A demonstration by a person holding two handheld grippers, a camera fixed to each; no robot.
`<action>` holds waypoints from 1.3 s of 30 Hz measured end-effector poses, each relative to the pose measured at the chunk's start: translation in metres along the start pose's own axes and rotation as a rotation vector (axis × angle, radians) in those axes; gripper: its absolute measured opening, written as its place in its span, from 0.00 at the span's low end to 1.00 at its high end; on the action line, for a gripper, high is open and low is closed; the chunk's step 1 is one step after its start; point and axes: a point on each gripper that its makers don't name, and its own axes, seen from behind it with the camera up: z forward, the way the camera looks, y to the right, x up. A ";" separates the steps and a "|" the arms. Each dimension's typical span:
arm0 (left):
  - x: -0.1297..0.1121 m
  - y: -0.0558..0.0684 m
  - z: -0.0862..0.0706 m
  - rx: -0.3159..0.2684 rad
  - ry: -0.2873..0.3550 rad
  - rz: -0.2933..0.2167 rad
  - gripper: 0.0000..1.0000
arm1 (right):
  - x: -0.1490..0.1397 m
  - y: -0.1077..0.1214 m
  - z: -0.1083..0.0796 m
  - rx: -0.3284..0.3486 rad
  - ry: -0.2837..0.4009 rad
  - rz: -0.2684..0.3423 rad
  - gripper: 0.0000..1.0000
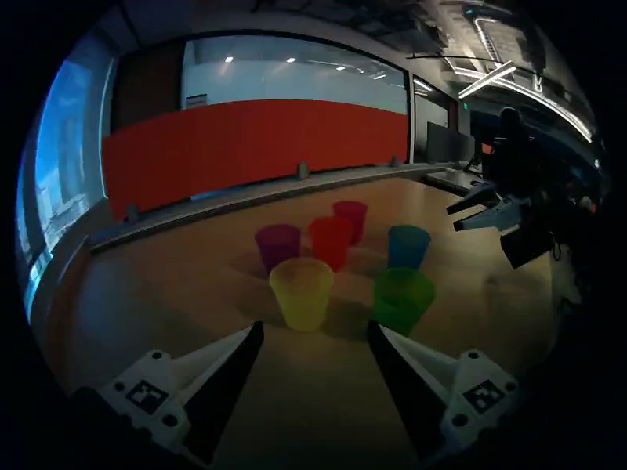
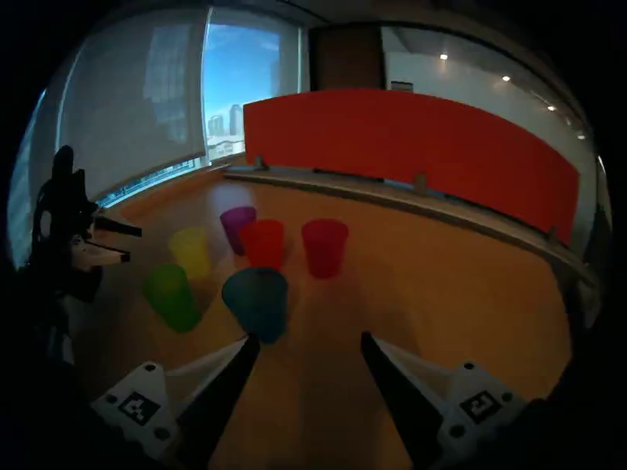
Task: Pour water
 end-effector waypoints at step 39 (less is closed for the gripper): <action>0.075 -0.077 -0.031 0.424 0.369 -0.119 0.97 | 0.062 0.083 -0.066 -0.480 0.446 0.166 1.00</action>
